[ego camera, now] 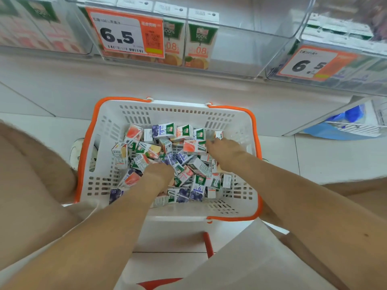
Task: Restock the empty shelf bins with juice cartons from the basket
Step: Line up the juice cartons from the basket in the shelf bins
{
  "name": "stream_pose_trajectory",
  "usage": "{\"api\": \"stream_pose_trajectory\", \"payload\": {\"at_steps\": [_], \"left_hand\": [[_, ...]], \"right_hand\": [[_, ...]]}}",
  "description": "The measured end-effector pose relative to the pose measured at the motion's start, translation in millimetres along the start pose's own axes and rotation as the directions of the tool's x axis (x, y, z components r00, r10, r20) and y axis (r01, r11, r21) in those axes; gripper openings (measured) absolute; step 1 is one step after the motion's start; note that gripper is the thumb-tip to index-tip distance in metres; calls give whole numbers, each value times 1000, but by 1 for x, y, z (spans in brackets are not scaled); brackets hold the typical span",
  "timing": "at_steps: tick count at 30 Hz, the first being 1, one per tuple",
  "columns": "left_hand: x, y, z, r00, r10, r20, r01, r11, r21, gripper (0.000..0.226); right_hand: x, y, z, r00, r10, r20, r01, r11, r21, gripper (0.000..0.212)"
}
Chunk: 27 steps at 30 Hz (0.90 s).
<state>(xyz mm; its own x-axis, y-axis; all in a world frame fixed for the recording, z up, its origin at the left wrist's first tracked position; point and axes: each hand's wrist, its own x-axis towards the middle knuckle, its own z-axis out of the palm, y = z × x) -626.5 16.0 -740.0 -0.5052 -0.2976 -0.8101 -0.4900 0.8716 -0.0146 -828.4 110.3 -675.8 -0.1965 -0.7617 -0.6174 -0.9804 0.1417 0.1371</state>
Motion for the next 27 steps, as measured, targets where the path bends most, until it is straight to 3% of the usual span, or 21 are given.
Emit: {"api": "stream_pose_trajectory", "payload": {"at_steps": [4, 8, 10, 12, 15, 19, 24, 27], "left_hand": [[-7, 1, -3, 998, -41, -52, 39, 999, -35, 30], [-21, -2, -8, 991, -51, -126, 41, 996, -84, 7], [-27, -9, -14, 980, -84, -178, 40, 970, -239, 20], [-34, -18, -23, 966, -126, -227, -2, 872, -490, 38], [-52, -28, -49, 934, -160, -319, -178, 567, -805, 34], [-83, -38, -82, 924, -128, -359, -318, 261, -911, 26], [-116, -51, -99, 928, -77, -363, -351, 142, -926, 27], [-138, -54, -110, 917, -52, -395, -381, 178, -908, 20]], "right_hand": [[-4, 0, -11, 999, -12, -52, 21, 985, 169, 72], [-7, 5, -29, 994, 27, -110, 24, 899, 438, 62], [-12, 8, -42, 987, 81, -135, 15, 804, 594, 70], [-20, 11, -57, 981, 120, -153, 26, 700, 713, 71], [-35, 12, -79, 951, 198, -237, 84, 572, 816, 69], [-56, 10, -102, 901, 317, -295, 147, 417, 897, 64], [-86, 0, -125, 837, 435, -332, 283, 176, 943, 57], [-107, -14, -139, 779, 494, -386, 388, 103, 916, 54]]}}
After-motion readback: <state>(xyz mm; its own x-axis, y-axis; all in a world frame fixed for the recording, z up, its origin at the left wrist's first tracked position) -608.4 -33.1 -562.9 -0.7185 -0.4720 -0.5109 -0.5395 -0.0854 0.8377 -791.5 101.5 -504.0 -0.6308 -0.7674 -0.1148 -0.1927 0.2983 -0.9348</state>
